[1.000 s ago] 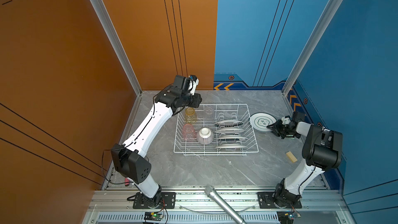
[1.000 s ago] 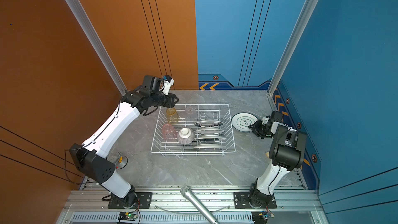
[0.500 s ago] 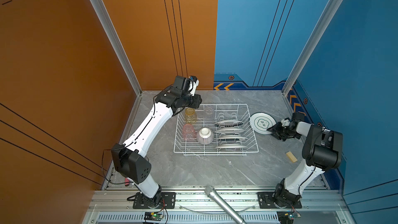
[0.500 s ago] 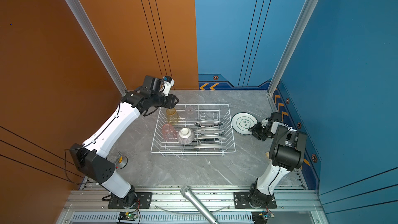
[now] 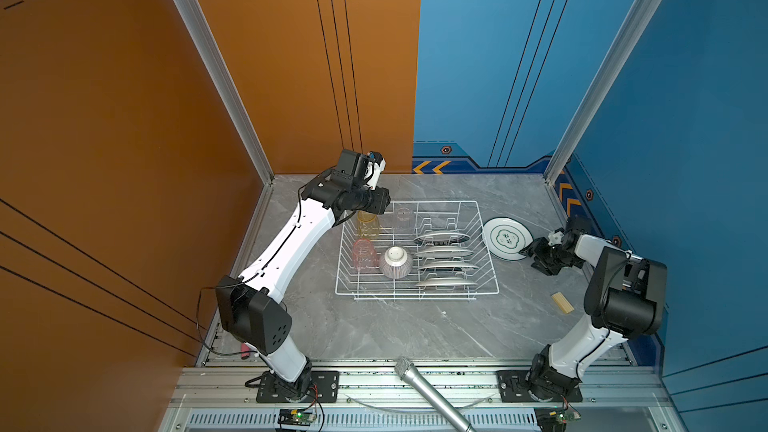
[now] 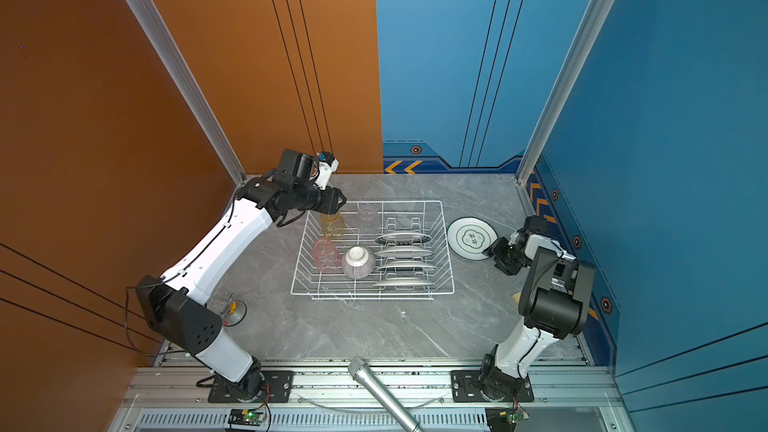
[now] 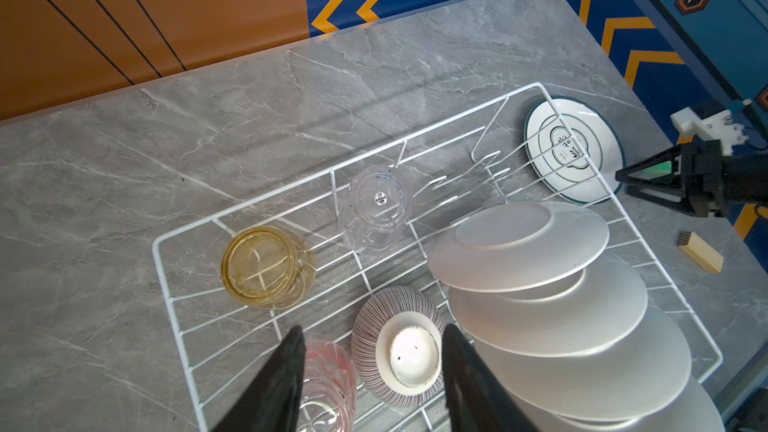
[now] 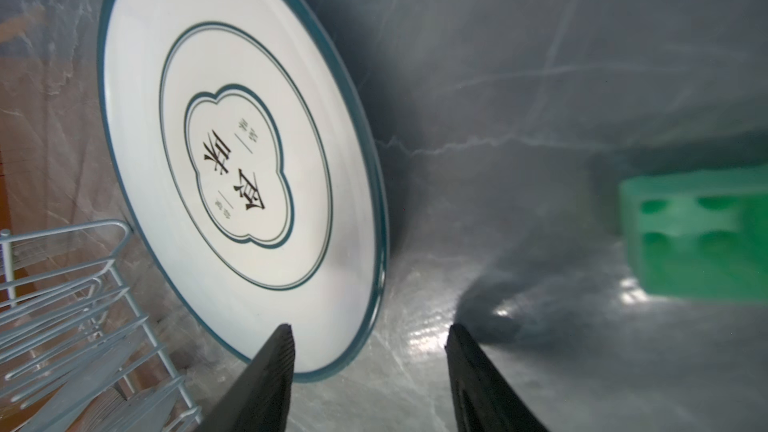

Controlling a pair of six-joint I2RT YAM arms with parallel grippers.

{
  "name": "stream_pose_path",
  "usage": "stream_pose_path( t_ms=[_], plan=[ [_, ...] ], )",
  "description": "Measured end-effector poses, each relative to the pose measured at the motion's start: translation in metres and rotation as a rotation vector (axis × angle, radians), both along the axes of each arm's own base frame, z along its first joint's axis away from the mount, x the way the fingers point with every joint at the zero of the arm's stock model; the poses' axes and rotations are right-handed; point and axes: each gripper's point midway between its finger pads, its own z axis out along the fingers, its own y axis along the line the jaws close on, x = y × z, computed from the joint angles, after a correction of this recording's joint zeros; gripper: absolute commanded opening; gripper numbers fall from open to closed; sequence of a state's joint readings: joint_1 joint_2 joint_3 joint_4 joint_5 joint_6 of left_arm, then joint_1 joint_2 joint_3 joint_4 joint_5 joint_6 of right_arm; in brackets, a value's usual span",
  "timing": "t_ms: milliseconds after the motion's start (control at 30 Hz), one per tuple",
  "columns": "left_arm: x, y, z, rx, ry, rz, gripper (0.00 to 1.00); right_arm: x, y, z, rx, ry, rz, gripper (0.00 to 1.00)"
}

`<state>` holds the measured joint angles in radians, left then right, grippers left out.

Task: Unload the mixed dishes from the dish rack
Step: 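Lower the plate flat onto the table beside the rack with the right gripper, then open and lift the right gripper while the left gripper reaches for the next plate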

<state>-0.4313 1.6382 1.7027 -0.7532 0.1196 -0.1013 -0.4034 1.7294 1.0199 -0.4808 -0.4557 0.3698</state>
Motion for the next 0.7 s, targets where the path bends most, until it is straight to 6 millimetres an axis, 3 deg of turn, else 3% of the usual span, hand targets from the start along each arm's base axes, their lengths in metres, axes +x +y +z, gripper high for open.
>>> stream_pose_path(
  t_ms=[167,333,500,700],
  plan=[
    [-0.009,-0.02,-0.004,0.031,-0.008,-0.067,0.53,-0.006,-0.01,0.038,-0.091,-0.053,-0.018,0.63],
    [-0.009,-0.035,-0.025,0.064,0.03,-0.105,0.54,-0.001,-0.011,0.086,-0.176,-0.134,0.006,0.68],
    [-0.01,-0.059,-0.043,0.131,0.041,-0.181,0.56,0.003,0.005,0.119,-0.208,-0.207,0.055,0.7],
    [-0.047,-0.118,-0.056,0.286,-0.047,-0.431,0.5,0.004,0.034,0.134,-0.209,-0.244,0.128,0.71]
  ],
)
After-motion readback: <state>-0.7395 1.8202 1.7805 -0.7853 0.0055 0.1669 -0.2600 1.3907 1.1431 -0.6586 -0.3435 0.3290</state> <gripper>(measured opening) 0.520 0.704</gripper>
